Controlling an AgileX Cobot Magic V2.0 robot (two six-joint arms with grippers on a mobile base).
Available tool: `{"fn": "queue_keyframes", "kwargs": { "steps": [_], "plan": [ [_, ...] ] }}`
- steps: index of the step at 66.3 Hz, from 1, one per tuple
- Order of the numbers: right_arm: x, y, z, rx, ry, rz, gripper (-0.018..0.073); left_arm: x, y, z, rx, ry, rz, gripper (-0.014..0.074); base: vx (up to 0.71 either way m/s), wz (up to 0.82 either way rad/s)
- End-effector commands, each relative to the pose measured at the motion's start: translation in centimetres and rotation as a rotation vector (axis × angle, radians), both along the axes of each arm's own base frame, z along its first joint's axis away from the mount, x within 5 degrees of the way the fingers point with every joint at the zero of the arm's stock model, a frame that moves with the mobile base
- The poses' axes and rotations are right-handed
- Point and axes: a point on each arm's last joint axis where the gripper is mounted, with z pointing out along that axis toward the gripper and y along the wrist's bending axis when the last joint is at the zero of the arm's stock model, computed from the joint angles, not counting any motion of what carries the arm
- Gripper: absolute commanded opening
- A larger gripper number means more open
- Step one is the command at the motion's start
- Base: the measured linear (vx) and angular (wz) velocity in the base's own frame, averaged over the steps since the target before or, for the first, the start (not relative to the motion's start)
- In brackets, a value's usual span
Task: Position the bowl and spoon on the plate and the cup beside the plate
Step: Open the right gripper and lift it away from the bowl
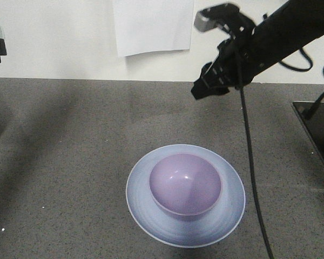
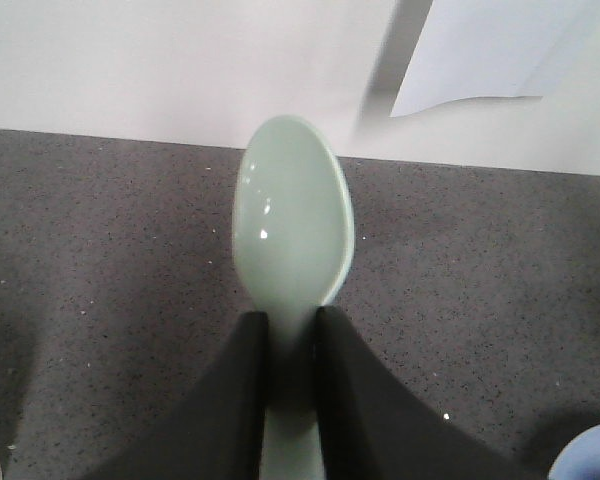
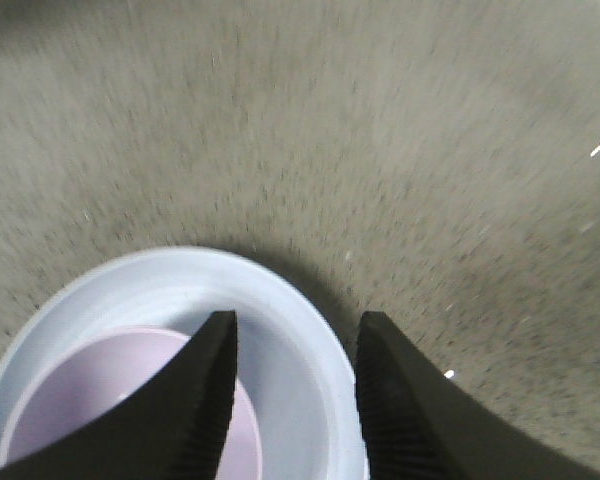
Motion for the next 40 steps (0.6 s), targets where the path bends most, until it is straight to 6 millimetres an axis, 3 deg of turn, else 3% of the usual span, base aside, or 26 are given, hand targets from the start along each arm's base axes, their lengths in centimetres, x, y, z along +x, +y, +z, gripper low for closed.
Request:
{"fn": "queue_keyframes", "kwargs": {
  "steps": [1,9,17,21,28,40],
  "plan": [
    [-3.3,-1.0,5.7,0.079,-0.162,-0.021,0.0244,-0.6,0.0,1.9,-0.027,-0.106,0.010,-0.0006,0.00,0.00],
    [-6.5,-2.0,8.4,0.100,-0.246,-0.020,0.0147,-0.6,0.0,1.9,-0.027,-0.106,0.010,-0.0006,0.00,0.00],
    [-10.3,-3.3,10.2,0.116,-0.353,-0.042,-0.0014,-0.6,0.0,1.9,-0.027,-0.100,0.009,-0.0006,0.00,0.00],
    [-12.0,-3.9,10.3,0.117,-0.390,-0.059,-0.0012,-0.6,0.0,1.8,-0.026,-0.096,0.008,-0.0006,0.00,0.00],
    [-15.3,-5.0,9.5,0.133,-0.431,-0.084,-0.0004,-0.7,-0.1,1.7,-0.026,-0.078,0.003,-0.0006,0.00,0.00],
    [-20.2,-6.5,5.3,0.128,-0.410,-0.105,-0.0004,-0.8,-0.7,1.7,-0.072,-0.071,-0.055,-0.0006,0.00,0.00]
  ]
}}
